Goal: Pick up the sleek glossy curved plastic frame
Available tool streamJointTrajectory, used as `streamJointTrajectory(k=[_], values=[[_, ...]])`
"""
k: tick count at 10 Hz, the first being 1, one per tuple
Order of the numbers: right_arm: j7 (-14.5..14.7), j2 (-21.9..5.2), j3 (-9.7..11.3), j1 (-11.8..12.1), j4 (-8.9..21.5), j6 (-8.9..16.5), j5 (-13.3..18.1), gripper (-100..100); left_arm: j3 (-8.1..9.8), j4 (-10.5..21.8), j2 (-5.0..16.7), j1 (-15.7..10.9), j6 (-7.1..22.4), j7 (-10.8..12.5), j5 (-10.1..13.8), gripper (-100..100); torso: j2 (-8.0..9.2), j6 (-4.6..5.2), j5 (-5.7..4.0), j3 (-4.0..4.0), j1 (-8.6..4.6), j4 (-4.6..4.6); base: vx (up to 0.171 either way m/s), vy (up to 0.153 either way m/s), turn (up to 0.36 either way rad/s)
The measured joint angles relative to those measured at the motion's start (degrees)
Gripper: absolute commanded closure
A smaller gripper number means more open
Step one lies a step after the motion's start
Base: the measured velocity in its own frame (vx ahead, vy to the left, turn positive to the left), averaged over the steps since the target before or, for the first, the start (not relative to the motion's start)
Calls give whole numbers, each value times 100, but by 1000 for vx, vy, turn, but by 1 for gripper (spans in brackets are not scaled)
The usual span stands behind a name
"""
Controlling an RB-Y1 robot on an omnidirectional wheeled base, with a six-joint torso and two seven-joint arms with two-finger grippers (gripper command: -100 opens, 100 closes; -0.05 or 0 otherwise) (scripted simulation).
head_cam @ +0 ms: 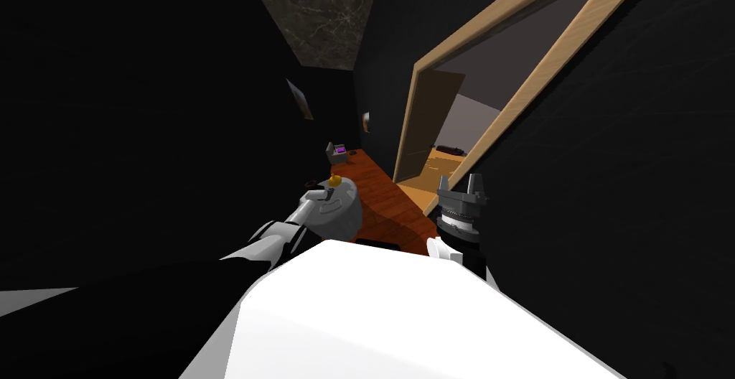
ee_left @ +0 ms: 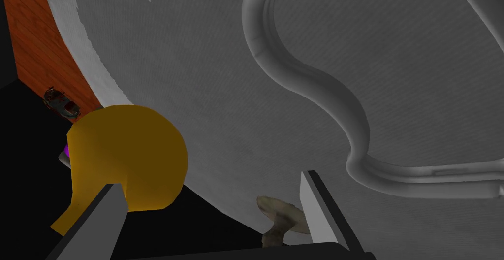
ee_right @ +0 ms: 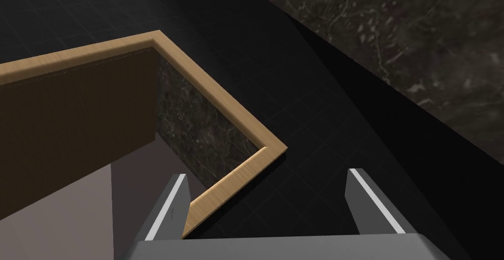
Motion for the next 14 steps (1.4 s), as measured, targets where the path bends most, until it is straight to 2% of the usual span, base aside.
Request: streamJointTrajectory(k=[4, 8, 10, 12, 14], values=[[0, 0, 0, 0, 0, 0, 0, 0, 62, 591, 226, -329, 485, -262, 293, -100, 0, 0, 2, 0, 8, 0, -1, 30, -81], [0, 0, 0, -1, 0, 0, 0, 0, 109, 1140, 367, -541, 823, -454, 499, -100, 0, 4, 1, 0, 7, 1, -2, 32, -107], [0, 0, 0, 0, 0, 0, 0, 0, 133, 1726, 444, -836, 962, -677, 660, -100, 0, 3, 2, 0, 8, 0, -5, 37, -88], [0, 0, 0, 0, 0, 0, 0, 0, 169, 1921, 530, -856, 1193, -741, 763, -100, 2, 1, 2, 1, 9, 0, -6, 50, -142], [0, 0, 0, 0, 0, 0, 0, 0, 203, 2294, 613, -1036, 1436, -884, 906, -100, 1, -1, 4, 0, 12, 0, -8, 44, -83]])
